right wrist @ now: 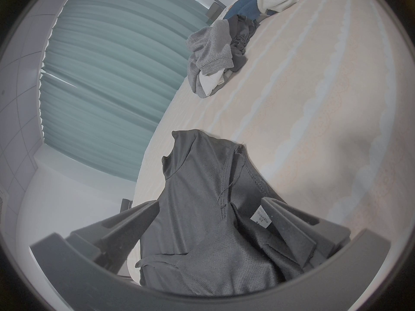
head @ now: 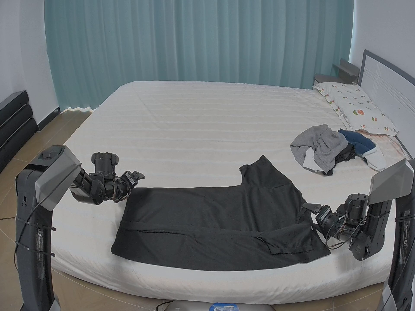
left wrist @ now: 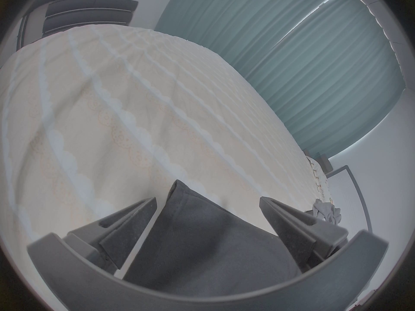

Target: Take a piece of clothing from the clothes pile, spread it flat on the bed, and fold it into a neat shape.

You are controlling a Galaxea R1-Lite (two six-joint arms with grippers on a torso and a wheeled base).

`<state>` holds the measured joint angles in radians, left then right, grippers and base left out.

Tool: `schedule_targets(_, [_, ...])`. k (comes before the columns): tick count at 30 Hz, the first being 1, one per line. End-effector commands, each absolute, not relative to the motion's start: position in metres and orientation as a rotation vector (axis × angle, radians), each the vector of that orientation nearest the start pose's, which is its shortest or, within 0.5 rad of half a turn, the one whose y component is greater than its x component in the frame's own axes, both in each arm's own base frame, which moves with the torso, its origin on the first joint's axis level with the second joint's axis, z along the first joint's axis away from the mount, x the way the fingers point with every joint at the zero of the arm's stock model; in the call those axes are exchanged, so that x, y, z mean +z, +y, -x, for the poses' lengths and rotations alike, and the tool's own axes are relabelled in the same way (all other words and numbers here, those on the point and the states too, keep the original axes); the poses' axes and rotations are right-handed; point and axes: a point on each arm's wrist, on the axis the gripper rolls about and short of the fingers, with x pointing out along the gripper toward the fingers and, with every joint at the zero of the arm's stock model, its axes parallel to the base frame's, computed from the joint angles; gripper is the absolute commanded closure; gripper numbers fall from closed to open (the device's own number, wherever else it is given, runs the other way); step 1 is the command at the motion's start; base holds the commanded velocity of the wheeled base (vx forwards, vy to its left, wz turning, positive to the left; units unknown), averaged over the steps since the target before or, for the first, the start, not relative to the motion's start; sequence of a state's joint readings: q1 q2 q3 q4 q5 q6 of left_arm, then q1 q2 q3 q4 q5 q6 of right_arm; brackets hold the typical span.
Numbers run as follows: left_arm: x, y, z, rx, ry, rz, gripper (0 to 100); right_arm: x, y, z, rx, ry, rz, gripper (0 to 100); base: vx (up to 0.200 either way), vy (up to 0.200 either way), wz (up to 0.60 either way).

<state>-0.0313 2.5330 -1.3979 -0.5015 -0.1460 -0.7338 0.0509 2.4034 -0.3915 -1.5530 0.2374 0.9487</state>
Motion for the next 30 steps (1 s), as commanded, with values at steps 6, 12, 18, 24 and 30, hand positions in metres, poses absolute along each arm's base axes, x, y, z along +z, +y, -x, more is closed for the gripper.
schedule_targets(6, [-0.029, -0.019, -0.476, 0.07, 0.67, 0.745, 0, -0.031, 0.021, -0.306, 0.051, 0.548, -0.967, 0, 0.0, 0.0, 0.0])
schedule_targets(12, [-0.032, -0.019, -0.48, 0.067, 0.663, 0.747, 100, -0.025, 0.021, -0.305, 0.054, 0.532, -0.966, 0, 0.0, 0.0, 0.0])
schedule_targets(18, [-0.032, -0.019, -0.481, 0.071, 0.66, 0.749, 100, -0.019, 0.02, -0.307, 0.058, 0.507, -0.959, 0, 0.0, 0.0, 0.0])
schedule_targets(24, [-0.021, -0.016, -0.48, 0.147, 0.618, 0.796, 100, -0.012, 0.022, -0.328, 0.088, 0.47, -0.911, 0, 0.0, 0.0, 0.0])
schedule_targets(30, [-0.013, -0.016, -0.476, 0.164, 0.62, 0.848, 100, -0.005, 0.024, -0.368, 0.062, 0.489, -0.73, 0, 0.0, 0.0, 0.0])
